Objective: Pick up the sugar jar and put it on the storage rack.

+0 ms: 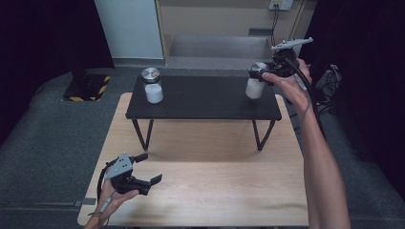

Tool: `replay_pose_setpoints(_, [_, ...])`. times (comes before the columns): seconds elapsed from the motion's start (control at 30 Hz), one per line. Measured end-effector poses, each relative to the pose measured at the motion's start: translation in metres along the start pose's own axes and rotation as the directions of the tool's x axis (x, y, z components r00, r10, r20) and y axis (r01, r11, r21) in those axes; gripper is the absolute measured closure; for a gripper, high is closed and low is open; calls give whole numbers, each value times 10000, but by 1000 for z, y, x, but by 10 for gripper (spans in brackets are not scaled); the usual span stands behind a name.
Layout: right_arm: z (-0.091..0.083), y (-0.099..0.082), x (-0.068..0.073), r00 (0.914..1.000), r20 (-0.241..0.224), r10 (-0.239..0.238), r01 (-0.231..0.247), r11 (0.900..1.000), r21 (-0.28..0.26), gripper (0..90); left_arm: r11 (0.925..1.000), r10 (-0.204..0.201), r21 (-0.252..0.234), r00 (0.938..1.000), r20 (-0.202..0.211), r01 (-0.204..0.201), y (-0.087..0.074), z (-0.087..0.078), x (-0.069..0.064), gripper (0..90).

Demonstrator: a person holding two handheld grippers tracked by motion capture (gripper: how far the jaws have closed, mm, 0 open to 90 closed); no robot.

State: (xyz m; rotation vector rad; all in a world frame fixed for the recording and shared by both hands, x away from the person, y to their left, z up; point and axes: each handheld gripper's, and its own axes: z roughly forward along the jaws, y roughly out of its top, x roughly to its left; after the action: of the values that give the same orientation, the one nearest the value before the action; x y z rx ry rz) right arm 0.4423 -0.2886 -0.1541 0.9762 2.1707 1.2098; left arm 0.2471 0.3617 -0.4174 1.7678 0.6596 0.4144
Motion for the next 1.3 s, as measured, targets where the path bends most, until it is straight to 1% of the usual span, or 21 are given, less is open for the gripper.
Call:
replay_pose_setpoints(0.03, [1, -1, 0, 10000, 68, -52, 52, 10000, -4, 346, 10000, -1, 6, 10000, -13, 1, 0, 0, 0, 29])
replay_pose_setpoints(0.07, [3, -3, 0, 10000, 65, 15, -14, 10000, -40, 346, 10000, -3, 8, 10000, -17, 3, 0, 0, 0, 29])
replay_pose_setpoints(0.13, [4, -3, -2, 10000, -16, 92, -92, 10000, -26, 346, 10000, 5, 8, 10000, -18, -5, 0, 0, 0, 29])
replay_pose_setpoints(0.27, [8, -4, -2, 9999, -76, 75, -75, 10000, 26, 346, 10000, 12, 31, 10000, -10, -12, 0, 0, 0, 29])
replay_pose_setpoints(0.37, [11, -8, -2, 9999, -109, 102, -103, 9999, -76, 346, 10000, 16, 22, 10000, -21, -16, 0, 0, 0, 29])
replay_pose_setpoints(0.57, [18, -12, -4, 9997, -215, 144, -143, 9999, 77, 345, 10000, 39, 26, 10000, -48, -39, 0, 0, 0, 29])
replay_pose_setpoints(0.63, [19, -17, -4, 9993, -247, 294, -297, 9995, -97, 345, 10000, 54, 30, 10000, -47, -54, 0, 0, 0, 30])
replay_pose_setpoints(0.7, [20, -25, -6, 9980, -266, 567, -577, 9976, -389, 338, 10000, 41, 47, 10000, -47, -40, 0, 0, 0, 30])
replay_pose_setpoints(0.73, [21, -28, -6, 9970, -315, 711, -725, 9963, -463, 309, 10000, 40, 62, 10000, -50, -40, 0, 0, 0, 30])
replay_pose_setpoints(0.77, [21, -30, -4, 9973, -136, 720, -727, 9957, -577, 258, 10000, 45, 77, 10000, -45, -44, 0, 1, 0, 29])
replay_pose_setpoints(0.8, [20, -32, -1, 9980, 63, 634, -629, 9958, -665, 224, 9999, 68, 85, 10000, -34, -67, 1, 1, 0, 30])
replay_pose_setpoints(0.83, [19, -34, 0, 9980, 140, 614, -601, 9951, -789, 171, 10000, 65, 66, 10000, -20, -65, 0, 1, 0, 30])
replay_pose_setpoints(0.87, [18, -37, -1, 9967, 36, 814, -807, 9922, -953, 106, 10000, 67, 60, 10000, -9, -67, 0, 0, 0, 30])
replay_pose_setpoints(0.9, [16, -41, -3, 9949, -131, 1000, -1008, 9874, -1218, 82, 9999, 79, 75, 10000, -11, -79, 0, 1, 0, 29])
replay_pose_setpoints(0.97, [9, -45, -2, 9947, -189, 1011, -1028, 9812, -1632, 31, 9999, 79, 97, 10000, -17, -78, 1, 1, 0, 29])
replay_pose_setpoints(1.0, [4, -47, -4, 9940, -346, 1033, -1079, 9776, -1807, 30, 9999, 71, 89, 10000, -11, -71, 0, 1, 0, 29])
replay_pose_setpoints(1.03, [0, -48, -5, 9937, -485, 1011, -1087, 9747, -1953, 30, 9999, 74, 89, 10000, -7, -73, 0, 1, 0, 29])
replay_pose_setpoints(1.1, [-10, -49, -3, 9960, -516, 724, -819, 9729, -2162, 25, 9999, 89, 106, 10000, -2, -89, 1, 1, -1, 30])
replay_pose_setpoints(1.13, [-15, -50, -3, 9959, -634, 641, -767, 9718, -2230, 25, 9999, 88, 99, 10000, 7, -88, 1, 1, -1, 29])
replay_pose_setpoints(1.2, [-26, -53, 1, 9970, -623, 454, -594, 9674, -2463, 25, 9999, 111, 95, 9999, 22, -111, 1, 1, -2, 29])
replay_pose_setpoints(1.3, [-42, -60, 6, 9960, -838, 305, -522, 9615, -2700, 19, 9999, 101, 104, 9999, 35, -102, 1, 1, -2, 29])
